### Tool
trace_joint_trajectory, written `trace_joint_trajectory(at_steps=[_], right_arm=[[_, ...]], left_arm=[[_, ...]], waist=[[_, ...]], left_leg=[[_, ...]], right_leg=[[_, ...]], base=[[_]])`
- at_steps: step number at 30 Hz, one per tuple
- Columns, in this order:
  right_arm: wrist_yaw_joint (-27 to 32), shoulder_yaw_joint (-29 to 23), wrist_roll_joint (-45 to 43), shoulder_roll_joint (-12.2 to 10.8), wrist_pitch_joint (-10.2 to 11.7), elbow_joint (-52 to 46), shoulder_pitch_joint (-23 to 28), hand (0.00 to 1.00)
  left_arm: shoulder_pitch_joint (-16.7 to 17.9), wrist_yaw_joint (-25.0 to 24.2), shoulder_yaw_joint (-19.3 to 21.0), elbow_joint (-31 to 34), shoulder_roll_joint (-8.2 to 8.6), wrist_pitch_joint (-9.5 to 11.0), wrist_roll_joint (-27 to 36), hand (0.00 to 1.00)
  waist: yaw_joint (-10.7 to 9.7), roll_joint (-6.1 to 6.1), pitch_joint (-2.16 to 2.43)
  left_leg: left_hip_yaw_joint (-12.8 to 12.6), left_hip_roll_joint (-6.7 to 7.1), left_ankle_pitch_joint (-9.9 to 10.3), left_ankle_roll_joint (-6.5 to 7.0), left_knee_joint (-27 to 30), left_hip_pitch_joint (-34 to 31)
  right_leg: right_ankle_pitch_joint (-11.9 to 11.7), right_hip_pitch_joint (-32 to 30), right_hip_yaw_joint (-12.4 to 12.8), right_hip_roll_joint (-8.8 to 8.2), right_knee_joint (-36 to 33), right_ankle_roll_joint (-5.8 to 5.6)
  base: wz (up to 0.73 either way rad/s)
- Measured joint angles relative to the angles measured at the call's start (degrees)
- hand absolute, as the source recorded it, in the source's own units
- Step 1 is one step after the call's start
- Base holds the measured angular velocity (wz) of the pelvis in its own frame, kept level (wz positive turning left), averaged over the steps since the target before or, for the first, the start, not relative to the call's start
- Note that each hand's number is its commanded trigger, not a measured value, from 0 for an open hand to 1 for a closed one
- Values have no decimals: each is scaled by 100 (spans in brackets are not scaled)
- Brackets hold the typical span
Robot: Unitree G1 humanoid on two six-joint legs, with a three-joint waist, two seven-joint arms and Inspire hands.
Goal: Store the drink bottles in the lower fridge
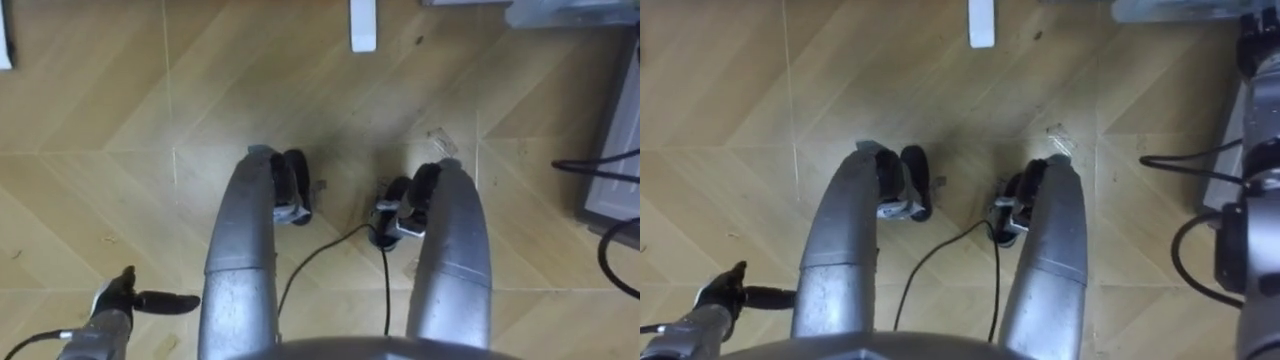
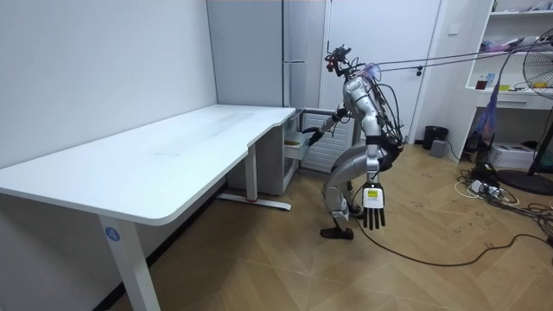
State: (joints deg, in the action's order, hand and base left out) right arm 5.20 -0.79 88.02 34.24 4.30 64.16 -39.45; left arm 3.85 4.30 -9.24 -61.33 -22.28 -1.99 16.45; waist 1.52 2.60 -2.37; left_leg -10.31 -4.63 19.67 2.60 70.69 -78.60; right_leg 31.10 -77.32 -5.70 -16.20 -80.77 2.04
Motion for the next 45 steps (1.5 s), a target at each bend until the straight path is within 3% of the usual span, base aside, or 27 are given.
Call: trace_joint_trajectory(at_steps=[4, 8, 9, 13, 14, 17, 19, 24, 27, 31, 34, 36, 45], right_arm=[[110, 218, 119, 53, -28, -3, -5, 0], [263, 434, 117, 53, -37, -3, -51, 0], [298, 482, 117, 54, -36, -3, -54, 0], [412, 604, 131, 62, -36, -60, -62, 0], [437, 654, 153, 64, -36, -83, -62, 0], [559, 782, 204, 89, 44, -75, -61, 0], [793, 801, 203, 96, 84, -131, -62, 0], [1187, 1092, 204, 191, 105, -552, -62, 0], [1255, 1449, 211, 220, 108, -714, -73, 0], [1258, 1554, 242, 305, 101, -1186, -140, 0], [1151, 1653, 245, 386, 183, -1794, -288, 0], [1237, 1967, 212, 398, 185, -1629, -357, 0], [1233, 1972, 195, 402, 188, -1532, -369, 0]], left_arm=[[70, 0, 3, 1, -119, 9, 205, 0], [249, -14, 9, 8, -175, 3, 200, 0], [294, -24, 5, 8, -193, 3, 199, 0], [465, -108, 23, 10, -299, 7, 197, 0], [525, -109, 26, 10, -348, 6, 199, 0], [601, -106, 74, 15, -392, 5, 194, 0], [654, -107, 233, 26, -394, 17, 199, 0], [1152, -90, 283, 148, -439, 63, 189, 0], [1391, -78, 268, 318, -523, 69, 196, 0], [1507, -77, 264, 357, -596, 62, 207, 0], [1515, -76, 253, 349, -650, 130, 213, 0], [1545, -76, 233, 351, -726, 225, 208, 0], [1709, -165, 232, 346, -779, 213, 209, 0]], waist=[[3, 85, -15], [14, 196, -61], [19, 219, -56], [60, 230, -54], [92, 232, -55], [256, 237, -58], [345, 254, -58], [407, 263, -61], [591, 308, -86], [646, 364, -110], [702, 377, -112], [763, 418, -122], [890, 420, -119]], left_leg=[[18, 10, -34, -52, -1, -2], [109, -11, -66, -106, 9, -37], [117, -61, -71, -114, 13, -49], [159, -112, -74, -127, 84, -93], [162, -171, -71, -130, 113, -103], [185, -166, -88, -191, 124, -84], [209, -166, -93, -228, 152, -53], [316, -168, -84, -338, 333, -3], [548, -167, -62, -458, 468, 73], [830, -169, -124, -589, 495, 67], [971, -165, -139, -652, 515, 138], [1053, -155, -129, -693, 532, 225], [1068, -151, -113, -732, 615, 256]], right_leg=[[24, -4, -34, -33, -47, 49], [40, -15, -77, -31, -70, 113], [42, -24, -92, -28, -74, 128], [56, -26, -150, -1, -123, 174], [56, -26, -166, 33, -131, 191], [43, 0, -231, 18, -135, 244], [68, 18, -235, 7, -192, 301], [178, 96, -300, -44, -441, 434], [347, 328, -516, -53, -572, 637], [426, 504, -771, -66, -602, 775], [484, 701, -947, -65, -608, 811], [558, 868, -1049, -63, -610, 845], [593, 911, -1070, -65, -697, 888]], base=[[6], [1], [0], [-2], [-11], [-10], [-2], [6], [12], [16], [12], [12], [0]])
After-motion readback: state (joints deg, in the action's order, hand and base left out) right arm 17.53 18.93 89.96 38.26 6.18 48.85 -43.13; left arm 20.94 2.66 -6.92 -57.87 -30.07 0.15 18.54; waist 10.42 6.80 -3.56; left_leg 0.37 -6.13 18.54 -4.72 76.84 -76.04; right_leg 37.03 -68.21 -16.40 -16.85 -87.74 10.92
